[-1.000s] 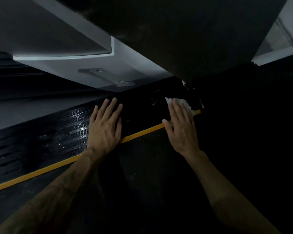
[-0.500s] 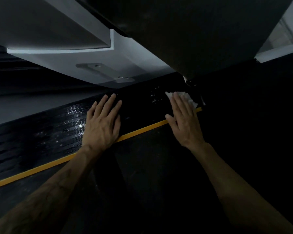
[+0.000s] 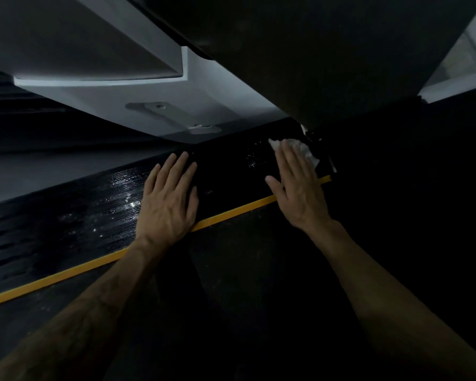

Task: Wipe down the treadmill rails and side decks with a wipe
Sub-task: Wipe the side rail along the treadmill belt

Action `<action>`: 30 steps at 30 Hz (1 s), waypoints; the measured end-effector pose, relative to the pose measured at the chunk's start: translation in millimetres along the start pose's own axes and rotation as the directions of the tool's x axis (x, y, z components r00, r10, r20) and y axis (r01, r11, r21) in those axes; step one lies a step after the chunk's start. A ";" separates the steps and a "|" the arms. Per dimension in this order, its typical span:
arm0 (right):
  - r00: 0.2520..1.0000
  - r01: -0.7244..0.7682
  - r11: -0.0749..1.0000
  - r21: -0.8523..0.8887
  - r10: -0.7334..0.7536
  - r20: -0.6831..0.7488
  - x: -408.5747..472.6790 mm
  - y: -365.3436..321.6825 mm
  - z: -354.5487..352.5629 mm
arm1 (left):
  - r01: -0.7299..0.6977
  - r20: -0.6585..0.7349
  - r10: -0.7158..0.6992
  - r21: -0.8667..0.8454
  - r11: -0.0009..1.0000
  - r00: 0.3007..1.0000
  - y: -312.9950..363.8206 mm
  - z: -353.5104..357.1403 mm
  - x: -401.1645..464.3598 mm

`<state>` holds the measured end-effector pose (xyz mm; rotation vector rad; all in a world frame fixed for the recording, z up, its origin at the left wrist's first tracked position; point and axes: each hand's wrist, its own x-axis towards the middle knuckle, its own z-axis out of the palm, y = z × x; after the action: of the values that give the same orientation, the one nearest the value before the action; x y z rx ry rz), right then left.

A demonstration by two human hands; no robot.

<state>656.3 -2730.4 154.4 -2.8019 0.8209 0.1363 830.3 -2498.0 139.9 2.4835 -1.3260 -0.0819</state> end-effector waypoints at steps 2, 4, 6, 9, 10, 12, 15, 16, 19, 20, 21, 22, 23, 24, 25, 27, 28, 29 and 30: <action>0.986 -0.164 0.986 0.028 0.164 0.003 16.3 -4.1 -6.8 | -0.001 -0.005 0.001 0.009 1.000 1.000 0.3 -0.2 0.3; 0.960 -0.281 0.957 0.069 0.279 0.035 37.3 -15.0 -12.6 | -0.003 -0.003 0.003 0.011 1.000 1.000 -0.1 0.1 0.4; 0.948 -0.318 0.947 0.050 0.317 0.035 48.1 -24.1 -13.2 | -0.003 0.002 0.003 0.012 1.000 1.000 -1.1 0.7 0.0; 0.990 -0.126 0.991 -0.055 0.129 0.057 34.9 -25.8 -9.8 | -0.004 0.005 0.004 0.007 1.000 1.000 -1.7 0.5 0.0; 0.998 -0.032 0.998 -0.061 0.035 0.060 25.8 -22.8 -7.9 | -0.005 0.007 0.005 0.005 1.000 1.000 -1.8 0.4 0.0; 0.996 0.086 0.996 -0.019 -0.085 0.039 10.2 -12.0 -4.0 | -0.003 0.007 0.003 0.007 1.000 1.000 -1.8 -0.1 0.2; 0.999 0.039 0.999 0.016 -0.039 -0.027 5.8 1.3 -2.1 | -0.005 -0.001 0.005 0.022 1.000 1.000 -0.7 0.6 0.0; 0.999 -0.029 0.999 0.030 0.031 -0.039 12.7 -0.7 -2.2 | -0.005 -0.005 0.005 0.022 1.000 1.000 -0.9 1.0 0.5; 0.973 -0.231 0.972 0.052 0.232 -0.010 42.0 -22.0 -5.4 | 0.001 -0.014 -0.001 0.007 1.000 1.000 -0.9 1.4 0.9; 0.965 -0.261 0.964 0.058 0.261 0.006 47.9 -28.4 -5.7 | 0.003 -0.015 -0.002 0.003 1.000 1.000 -0.6 1.7 0.6; 0.969 -0.246 0.967 0.066 0.246 0.014 49.5 -33.3 -5.5 | 0.004 -0.016 -0.004 0.000 1.000 1.000 -0.7 1.6 0.4; 0.983 -0.185 0.981 0.065 0.184 0.017 46.2 -36.5 -4.8 | 0.005 -0.017 -0.005 -0.004 1.000 1.000 -1.1 1.1 0.4; 0.995 -0.093 0.995 0.047 0.092 0.026 38.7 -37.2 -3.2 | 0.006 -0.018 -0.006 -0.009 1.000 1.000 -1.5 0.3 0.6; 0.999 0.004 1.000 0.025 -0.005 0.036 29.3 -35.1 -0.6 | 0.006 -0.021 -0.007 -0.011 1.000 1.000 -1.6 0.4 0.6; 0.996 0.075 0.997 0.022 -0.076 0.044 20.1 -30.4 2.0 | 0.007 -0.024 -0.007 -0.012 1.000 1.000 -1.5 0.8 0.5; 0.991 0.125 0.990 0.066 -0.127 0.034 9.1 -19.1 2.5 | 0.008 -0.028 -0.008 -0.008 1.000 1.000 -1.1 0.9 0.4; 0.993 0.119 0.988 0.100 -0.120 0.008 7.5 -14.4 1.3 | 0.009 -0.029 -0.009 -0.007 1.000 1.000 -0.6 0.9 0.1; 0.995 0.095 0.986 0.137 -0.093 -0.025 8.0 -12.0 -0.7 | 0.010 -0.028 -0.010 -0.006 1.000 1.000 -0.3 0.9 0.1; 0.998 0.052 0.984 0.173 -0.044 -0.049 10.6 -11.6 -2.4 | 0.010 -0.028 -0.010 -0.006 1.000 1.000 -0.2 1.0 0.1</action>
<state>671.5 -2727.0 157.3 -2.6660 0.7362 -0.0072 830.3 -2498.3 138.9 2.4776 -1.3008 -0.0533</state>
